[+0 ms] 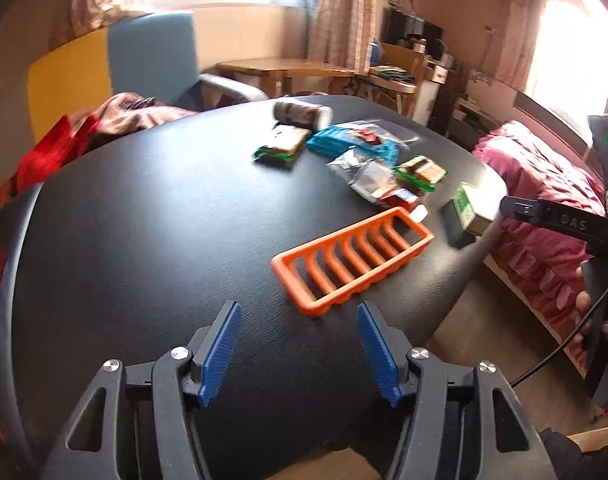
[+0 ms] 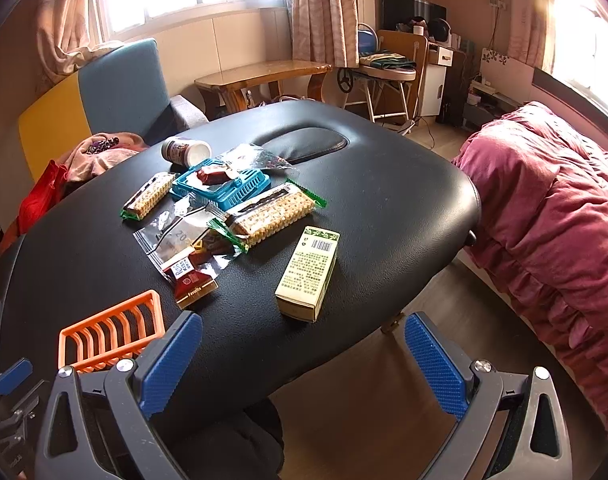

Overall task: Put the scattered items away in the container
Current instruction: 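Move the left gripper toward the orange plastic rack on the table, then grasp the orange rack with the left gripper while the right gripper grasps the juice box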

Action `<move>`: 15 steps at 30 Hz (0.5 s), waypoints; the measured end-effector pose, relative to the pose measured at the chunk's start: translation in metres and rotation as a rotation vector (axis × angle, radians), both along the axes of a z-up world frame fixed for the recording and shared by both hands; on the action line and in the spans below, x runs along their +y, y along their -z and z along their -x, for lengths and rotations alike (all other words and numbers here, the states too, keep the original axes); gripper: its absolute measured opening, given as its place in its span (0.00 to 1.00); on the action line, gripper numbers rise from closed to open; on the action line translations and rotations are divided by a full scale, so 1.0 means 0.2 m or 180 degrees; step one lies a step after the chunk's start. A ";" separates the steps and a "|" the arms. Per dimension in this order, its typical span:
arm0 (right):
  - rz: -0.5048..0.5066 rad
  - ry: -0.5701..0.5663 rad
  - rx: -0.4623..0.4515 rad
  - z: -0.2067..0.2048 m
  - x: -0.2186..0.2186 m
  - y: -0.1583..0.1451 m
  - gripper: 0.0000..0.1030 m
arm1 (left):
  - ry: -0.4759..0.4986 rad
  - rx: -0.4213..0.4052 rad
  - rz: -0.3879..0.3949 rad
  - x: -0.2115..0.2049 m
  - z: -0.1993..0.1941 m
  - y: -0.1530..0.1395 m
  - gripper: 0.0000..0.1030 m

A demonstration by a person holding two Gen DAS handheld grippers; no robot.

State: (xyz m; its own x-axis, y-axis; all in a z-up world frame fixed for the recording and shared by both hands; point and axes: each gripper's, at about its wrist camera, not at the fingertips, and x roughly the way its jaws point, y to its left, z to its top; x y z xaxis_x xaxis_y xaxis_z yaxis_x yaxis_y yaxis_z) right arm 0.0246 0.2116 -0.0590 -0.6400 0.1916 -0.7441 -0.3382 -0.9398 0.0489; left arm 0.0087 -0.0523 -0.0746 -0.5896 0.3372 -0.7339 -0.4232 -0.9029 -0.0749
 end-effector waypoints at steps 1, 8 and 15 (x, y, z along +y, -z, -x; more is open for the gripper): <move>0.0000 0.0013 -0.0004 0.00 0.00 0.00 0.99 | 0.0090 0.0018 0.0012 0.03 0.00 -0.01 0.59; 0.0041 0.0120 -0.0018 -0.03 0.06 0.00 0.99 | 0.0508 -0.0001 0.0131 0.17 0.08 -0.02 0.57; 0.0066 0.0172 -0.0035 -0.05 0.10 0.01 0.99 | 0.0782 -0.0051 0.0474 0.23 0.13 0.06 0.51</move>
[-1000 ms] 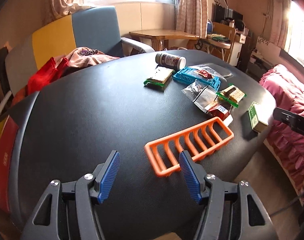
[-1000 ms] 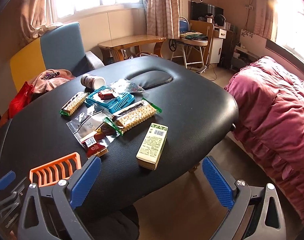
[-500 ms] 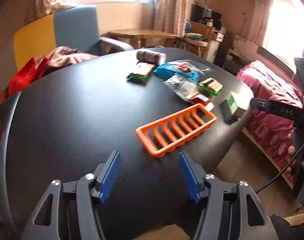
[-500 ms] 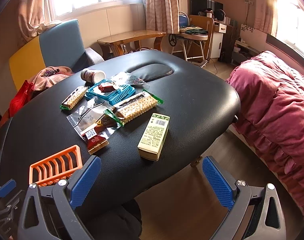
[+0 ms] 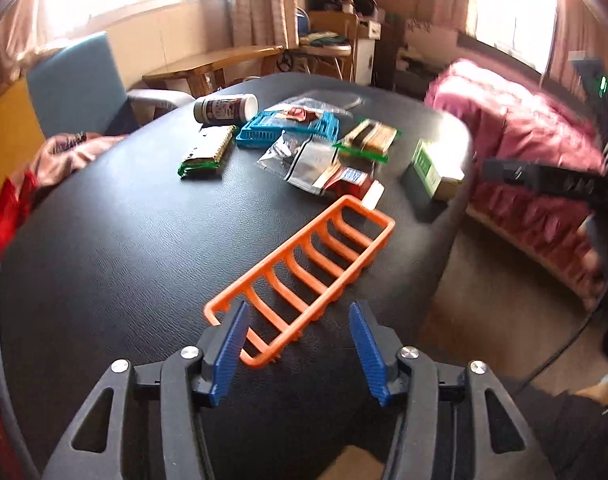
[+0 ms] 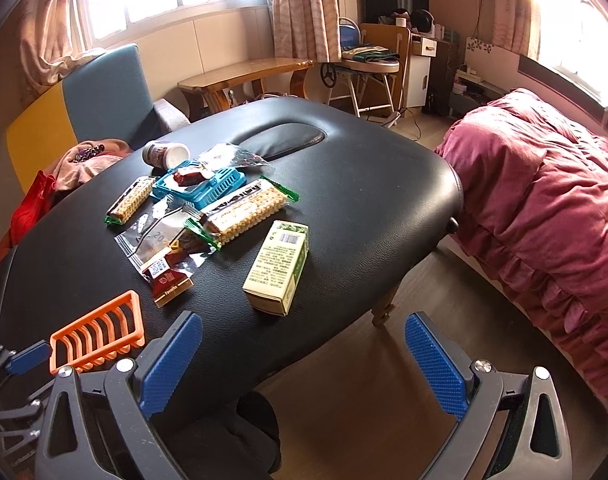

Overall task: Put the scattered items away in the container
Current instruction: 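Grasp the orange rack with the left gripper while the right gripper grasps the juice box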

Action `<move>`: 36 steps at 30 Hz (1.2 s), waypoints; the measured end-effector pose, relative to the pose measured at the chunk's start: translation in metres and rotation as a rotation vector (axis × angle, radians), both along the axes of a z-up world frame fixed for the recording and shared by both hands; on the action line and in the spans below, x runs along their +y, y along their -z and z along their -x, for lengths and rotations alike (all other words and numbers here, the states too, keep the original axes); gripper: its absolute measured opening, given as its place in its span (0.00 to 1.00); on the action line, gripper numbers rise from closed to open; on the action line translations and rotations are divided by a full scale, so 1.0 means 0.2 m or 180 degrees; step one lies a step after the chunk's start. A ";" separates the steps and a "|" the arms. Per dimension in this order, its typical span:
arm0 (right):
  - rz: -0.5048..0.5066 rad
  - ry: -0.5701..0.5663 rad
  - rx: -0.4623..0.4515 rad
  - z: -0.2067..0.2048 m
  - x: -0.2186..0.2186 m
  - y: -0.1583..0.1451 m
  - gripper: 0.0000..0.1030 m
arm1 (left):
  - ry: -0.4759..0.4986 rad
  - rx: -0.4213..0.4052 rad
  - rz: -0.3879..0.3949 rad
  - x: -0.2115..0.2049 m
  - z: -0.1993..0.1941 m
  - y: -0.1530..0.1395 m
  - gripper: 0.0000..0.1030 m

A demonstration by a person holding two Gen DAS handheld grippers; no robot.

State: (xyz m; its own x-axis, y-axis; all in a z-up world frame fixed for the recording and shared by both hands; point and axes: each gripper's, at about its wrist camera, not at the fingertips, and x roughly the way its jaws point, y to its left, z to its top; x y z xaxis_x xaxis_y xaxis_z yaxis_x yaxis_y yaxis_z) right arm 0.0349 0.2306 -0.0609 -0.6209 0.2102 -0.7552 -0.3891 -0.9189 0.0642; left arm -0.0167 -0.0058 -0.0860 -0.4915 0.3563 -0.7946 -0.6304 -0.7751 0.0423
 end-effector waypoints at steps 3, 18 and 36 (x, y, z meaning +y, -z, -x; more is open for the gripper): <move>0.0003 0.0021 -0.0009 0.00 0.01 0.00 0.99 | 0.0121 0.0013 0.0184 0.04 0.02 0.05 0.48; -0.0064 0.0030 -0.0025 0.00 0.03 0.03 0.99 | -0.0304 0.0005 0.0075 -0.04 0.06 0.12 0.29; 0.0241 0.0079 -0.0162 0.34 0.13 0.16 0.72 | -0.1230 -0.0079 -0.0122 -0.32 0.02 0.12 0.26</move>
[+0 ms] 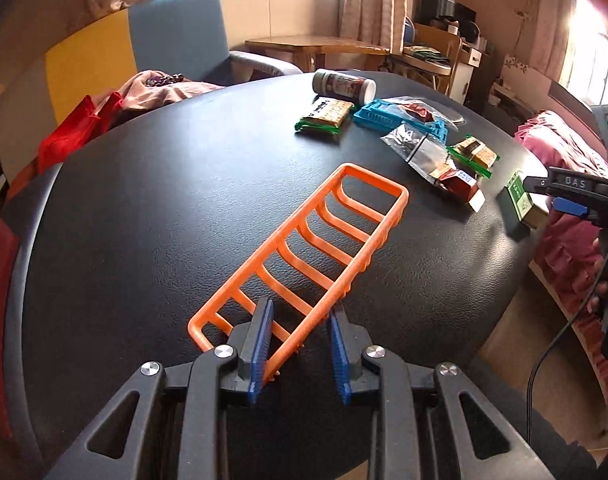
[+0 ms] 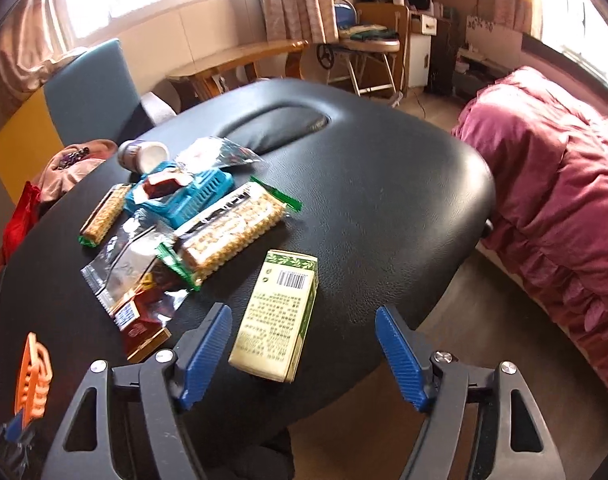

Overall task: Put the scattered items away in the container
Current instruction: 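Grasp the orange rack with the left gripper while the right gripper grasps the juice box, then carry the orange rack and juice box over the gold-lined box with both grippers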

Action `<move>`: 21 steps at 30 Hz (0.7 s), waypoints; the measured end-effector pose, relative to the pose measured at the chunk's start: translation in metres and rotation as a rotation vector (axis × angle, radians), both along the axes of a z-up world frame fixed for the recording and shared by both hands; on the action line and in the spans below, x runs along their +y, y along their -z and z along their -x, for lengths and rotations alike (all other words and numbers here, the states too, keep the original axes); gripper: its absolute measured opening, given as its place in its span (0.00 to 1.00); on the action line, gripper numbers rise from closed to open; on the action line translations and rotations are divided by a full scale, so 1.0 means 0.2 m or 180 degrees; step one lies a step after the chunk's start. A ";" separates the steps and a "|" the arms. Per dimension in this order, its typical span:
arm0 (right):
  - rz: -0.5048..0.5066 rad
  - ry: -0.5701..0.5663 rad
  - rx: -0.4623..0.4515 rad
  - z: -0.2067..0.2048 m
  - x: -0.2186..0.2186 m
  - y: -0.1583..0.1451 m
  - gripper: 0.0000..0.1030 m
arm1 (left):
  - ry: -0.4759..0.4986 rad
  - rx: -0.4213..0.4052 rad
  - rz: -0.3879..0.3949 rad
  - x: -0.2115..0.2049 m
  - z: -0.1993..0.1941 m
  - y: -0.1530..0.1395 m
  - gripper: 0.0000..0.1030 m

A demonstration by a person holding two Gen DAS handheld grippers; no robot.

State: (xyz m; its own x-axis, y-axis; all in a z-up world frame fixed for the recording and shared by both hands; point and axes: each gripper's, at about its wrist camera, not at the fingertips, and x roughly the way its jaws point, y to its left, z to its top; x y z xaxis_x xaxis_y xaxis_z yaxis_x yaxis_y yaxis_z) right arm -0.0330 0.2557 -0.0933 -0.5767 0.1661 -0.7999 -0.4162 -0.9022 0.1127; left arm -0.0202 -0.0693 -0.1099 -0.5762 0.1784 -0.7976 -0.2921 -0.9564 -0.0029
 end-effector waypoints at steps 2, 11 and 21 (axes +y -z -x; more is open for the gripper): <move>0.0059 0.0008 -0.0030 0.02 0.01 0.02 0.68 | -0.0025 -0.0004 -0.0018 -0.01 0.00 0.00 0.26; 0.0126 -0.0144 -0.0102 0.06 -0.02 0.08 0.31 | -0.0154 -0.0011 -0.0075 -0.04 -0.01 -0.01 0.26; 0.0172 -0.0374 -0.0107 0.04 -0.10 0.08 0.29 | -0.0289 -0.0003 -0.0193 -0.11 -0.03 -0.03 0.22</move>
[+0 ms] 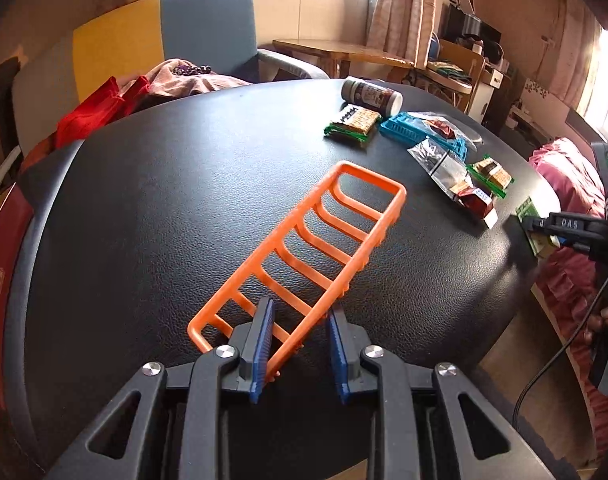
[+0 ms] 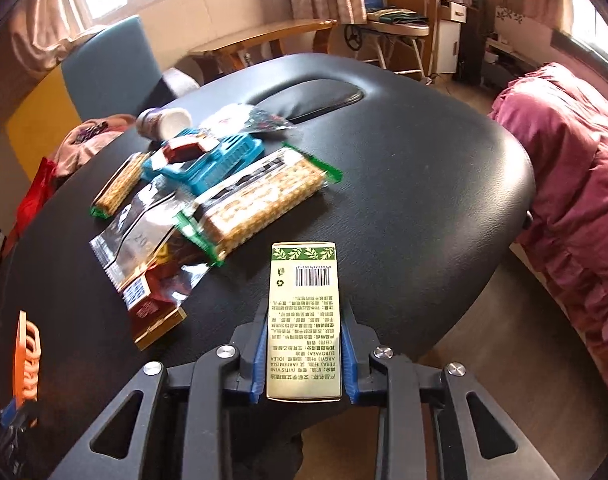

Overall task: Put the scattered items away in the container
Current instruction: 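Carry the orange rack and juice box over the gold-lined box with both grippers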

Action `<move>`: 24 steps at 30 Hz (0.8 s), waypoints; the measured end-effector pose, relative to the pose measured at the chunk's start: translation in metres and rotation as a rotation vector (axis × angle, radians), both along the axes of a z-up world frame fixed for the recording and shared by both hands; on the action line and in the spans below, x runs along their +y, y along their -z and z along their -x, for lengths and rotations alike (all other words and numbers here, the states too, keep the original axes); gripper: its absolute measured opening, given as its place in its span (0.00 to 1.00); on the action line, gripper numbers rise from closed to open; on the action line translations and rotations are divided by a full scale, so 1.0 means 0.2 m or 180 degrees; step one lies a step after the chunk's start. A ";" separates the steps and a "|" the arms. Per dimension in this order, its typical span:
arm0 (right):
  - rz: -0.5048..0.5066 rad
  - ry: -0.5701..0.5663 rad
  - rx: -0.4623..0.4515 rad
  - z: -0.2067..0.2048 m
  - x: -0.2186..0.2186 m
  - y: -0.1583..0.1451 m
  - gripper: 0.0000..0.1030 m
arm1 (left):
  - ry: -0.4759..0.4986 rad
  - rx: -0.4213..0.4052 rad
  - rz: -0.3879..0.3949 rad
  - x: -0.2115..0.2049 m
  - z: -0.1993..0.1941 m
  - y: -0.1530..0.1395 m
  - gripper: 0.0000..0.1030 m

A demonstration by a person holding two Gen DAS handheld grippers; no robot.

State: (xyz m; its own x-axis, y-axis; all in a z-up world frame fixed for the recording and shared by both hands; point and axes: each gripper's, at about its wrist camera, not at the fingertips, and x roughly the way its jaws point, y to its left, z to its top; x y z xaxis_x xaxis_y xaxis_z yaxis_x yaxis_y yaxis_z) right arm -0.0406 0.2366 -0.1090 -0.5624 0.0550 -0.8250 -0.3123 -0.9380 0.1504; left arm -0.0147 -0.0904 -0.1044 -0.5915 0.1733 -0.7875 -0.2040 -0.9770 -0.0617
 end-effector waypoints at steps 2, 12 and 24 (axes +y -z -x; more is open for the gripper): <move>0.0031 -0.0069 -0.0006 -0.01 -0.03 0.00 0.29 | -0.0033 0.0011 -0.0029 -0.02 -0.01 -0.01 0.16; 0.0067 -0.0627 0.0073 -0.06 -0.32 -0.06 0.29 | -0.0237 0.0088 -0.0160 -0.16 -0.04 -0.05 0.06; 0.0221 -0.1565 0.0257 -0.01 -0.86 -0.18 0.29 | -0.0504 0.0235 -0.0215 -0.35 -0.10 -0.12 0.05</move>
State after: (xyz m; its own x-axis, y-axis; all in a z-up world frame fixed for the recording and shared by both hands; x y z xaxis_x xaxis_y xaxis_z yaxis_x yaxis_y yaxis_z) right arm -0.0386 0.0652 -0.0722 -0.5701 -0.2861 -0.7702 0.1792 -0.9581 0.2232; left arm 0.0055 -0.1595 -0.0797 -0.6714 0.1245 -0.7306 -0.0545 -0.9914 -0.1189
